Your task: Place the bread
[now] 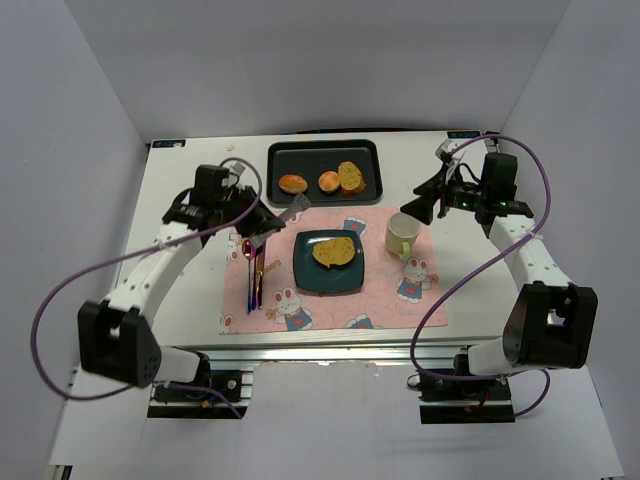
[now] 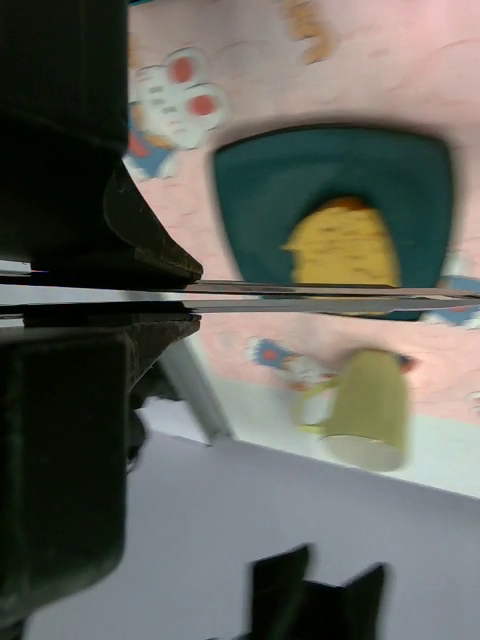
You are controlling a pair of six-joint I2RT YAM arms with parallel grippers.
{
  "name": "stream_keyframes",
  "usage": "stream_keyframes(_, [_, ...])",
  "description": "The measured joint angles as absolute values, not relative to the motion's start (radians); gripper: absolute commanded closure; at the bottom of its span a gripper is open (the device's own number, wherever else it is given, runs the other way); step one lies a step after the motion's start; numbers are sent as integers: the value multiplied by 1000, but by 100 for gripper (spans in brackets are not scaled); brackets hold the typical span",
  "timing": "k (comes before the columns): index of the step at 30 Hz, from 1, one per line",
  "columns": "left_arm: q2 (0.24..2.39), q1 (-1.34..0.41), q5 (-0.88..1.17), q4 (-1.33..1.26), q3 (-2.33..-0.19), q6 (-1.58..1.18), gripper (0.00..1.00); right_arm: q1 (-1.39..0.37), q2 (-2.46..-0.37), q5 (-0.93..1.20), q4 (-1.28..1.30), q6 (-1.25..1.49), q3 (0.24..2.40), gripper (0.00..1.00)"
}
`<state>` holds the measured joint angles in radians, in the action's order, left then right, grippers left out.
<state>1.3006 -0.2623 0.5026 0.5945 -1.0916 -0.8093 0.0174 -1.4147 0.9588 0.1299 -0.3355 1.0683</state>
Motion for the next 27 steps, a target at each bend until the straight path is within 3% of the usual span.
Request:
stream_keyframes(2, [1409,-272,452,558,-1174,-785,74,17,-1415,965,125,-331,1065,23])
stream_keyframes(12, [1971,-407,199,655,-1796,-464,62,17,-1415,973,117,-322,1063,23])
stream_keyframes(27, [2022,-442,75,689,-1827,-247,49,17,-1413,972,102,-321,1032,23])
